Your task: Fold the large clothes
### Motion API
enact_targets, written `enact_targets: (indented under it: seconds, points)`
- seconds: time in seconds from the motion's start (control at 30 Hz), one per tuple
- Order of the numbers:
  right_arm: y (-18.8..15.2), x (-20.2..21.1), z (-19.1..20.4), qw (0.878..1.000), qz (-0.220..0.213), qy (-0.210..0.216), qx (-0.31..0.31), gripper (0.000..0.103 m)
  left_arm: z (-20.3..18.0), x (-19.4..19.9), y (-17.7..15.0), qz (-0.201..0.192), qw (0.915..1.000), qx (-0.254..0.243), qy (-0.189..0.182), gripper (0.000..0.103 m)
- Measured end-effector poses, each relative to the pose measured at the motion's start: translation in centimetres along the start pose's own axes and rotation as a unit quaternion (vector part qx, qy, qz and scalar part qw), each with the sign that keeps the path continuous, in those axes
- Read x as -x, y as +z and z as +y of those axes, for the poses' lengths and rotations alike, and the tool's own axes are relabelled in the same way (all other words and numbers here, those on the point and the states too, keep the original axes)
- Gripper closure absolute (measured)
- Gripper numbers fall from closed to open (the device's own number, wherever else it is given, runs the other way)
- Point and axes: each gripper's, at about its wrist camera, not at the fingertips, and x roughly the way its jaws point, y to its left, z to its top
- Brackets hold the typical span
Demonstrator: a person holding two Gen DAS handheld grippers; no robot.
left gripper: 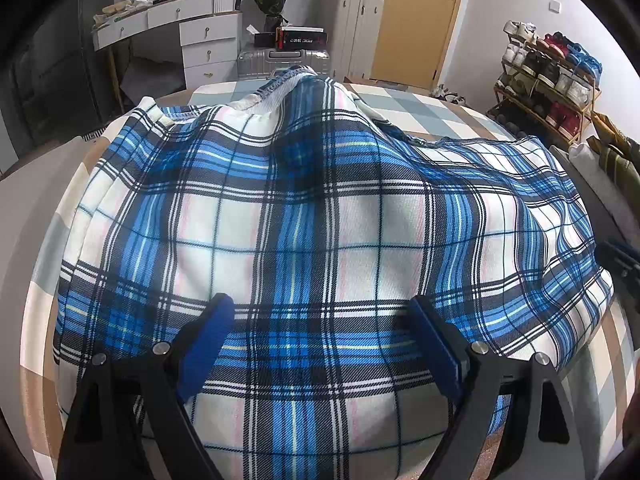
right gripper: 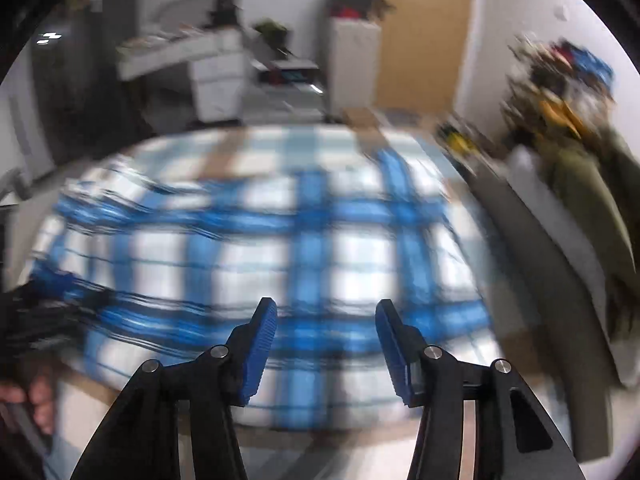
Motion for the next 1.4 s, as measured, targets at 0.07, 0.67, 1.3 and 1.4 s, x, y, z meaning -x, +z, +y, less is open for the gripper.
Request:
enact_targets:
  seconds: [0.07,0.67,1.3,1.4]
  points:
    - [0.1,-1.5,1.5,0.999,0.018,0.037,0.002,0.046,0.0,0.0,0.0,0.0,1.0,0.0,0.0,0.018]
    - [5.6,-13.1,5.1,0.994,0.078,0.064,0.038,0.05,-0.2,-0.1,0.1,0.004,1.0,-0.003,0.003,0.016]
    - [-1.2,-10.4,-10.7,0.945,-0.082,0.245,-0.201,0.032,-1.1,-0.3,0.3,0.011,0.9997,-0.015,0.018,0.012]
    - [-3.9,-9.1,-11.1,0.926,-0.133,0.286,-0.205,0.019,-1.6,-0.4,0.3,0.013,0.9993,-0.019,0.029,0.01]
